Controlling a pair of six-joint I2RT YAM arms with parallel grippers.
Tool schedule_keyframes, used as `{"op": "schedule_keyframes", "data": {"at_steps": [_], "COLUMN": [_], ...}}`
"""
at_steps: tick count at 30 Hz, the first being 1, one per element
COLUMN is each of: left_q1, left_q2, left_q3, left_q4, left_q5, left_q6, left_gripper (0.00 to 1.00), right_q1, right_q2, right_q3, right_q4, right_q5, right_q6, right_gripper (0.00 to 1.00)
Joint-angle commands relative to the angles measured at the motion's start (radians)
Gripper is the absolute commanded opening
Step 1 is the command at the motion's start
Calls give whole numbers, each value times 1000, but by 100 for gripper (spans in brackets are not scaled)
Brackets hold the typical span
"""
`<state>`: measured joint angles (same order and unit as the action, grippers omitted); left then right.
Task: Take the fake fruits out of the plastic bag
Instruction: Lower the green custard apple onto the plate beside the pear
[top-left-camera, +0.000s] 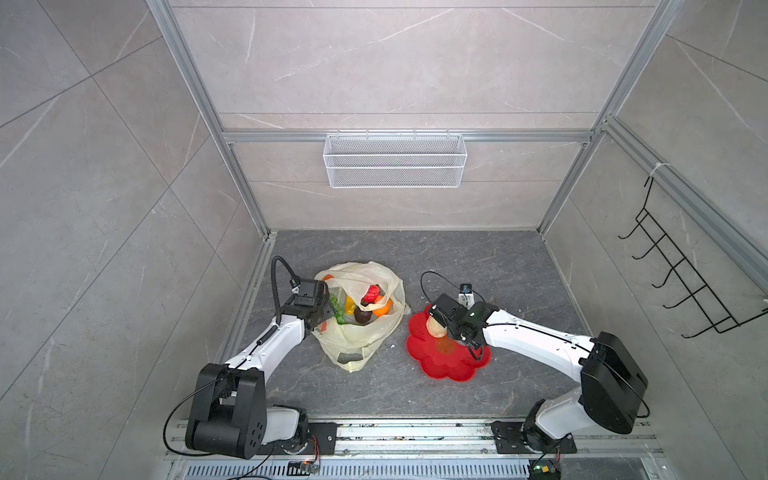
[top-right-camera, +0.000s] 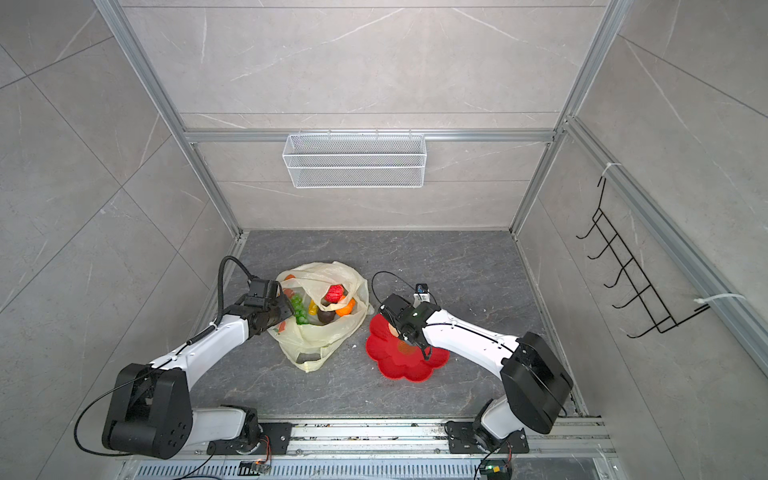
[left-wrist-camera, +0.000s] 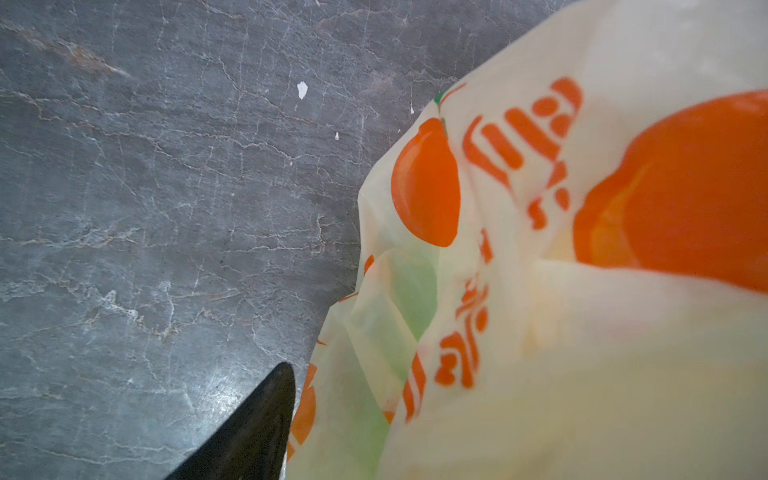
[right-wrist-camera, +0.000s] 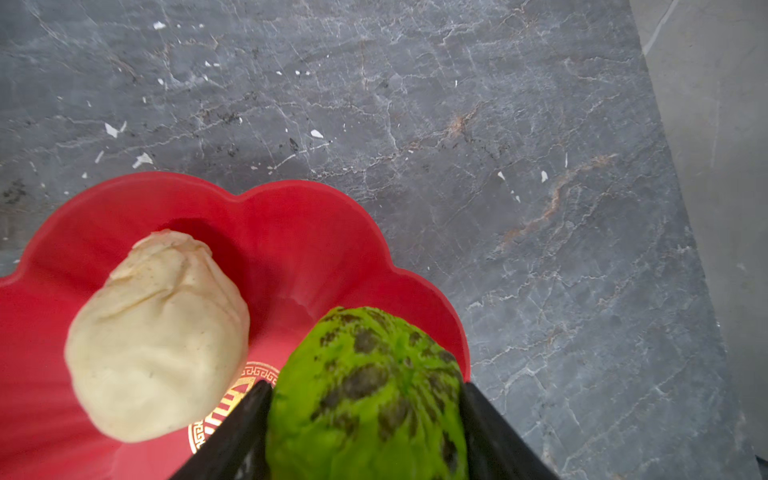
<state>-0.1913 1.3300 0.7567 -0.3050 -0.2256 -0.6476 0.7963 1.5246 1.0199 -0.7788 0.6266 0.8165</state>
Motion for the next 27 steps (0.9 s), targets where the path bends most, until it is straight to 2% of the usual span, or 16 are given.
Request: {"op": "schedule_keyframes", "data": {"at_steps": [1,27], "left_q1": [-2,-2], "left_q2": [-5,-18], "left_q3": [-3,-5], "left_q4": [27,23], "left_q5": [6,-7], "left_q6": [14,16], "left_gripper": [70,70], "right_q1": [1,0], "right_q2": [14,165], "right_q3": [-18,-17], "right_q4": [32,161], "right_q5": [40,16], "right_q6": [16,12], "right_gripper": [67,71]}}
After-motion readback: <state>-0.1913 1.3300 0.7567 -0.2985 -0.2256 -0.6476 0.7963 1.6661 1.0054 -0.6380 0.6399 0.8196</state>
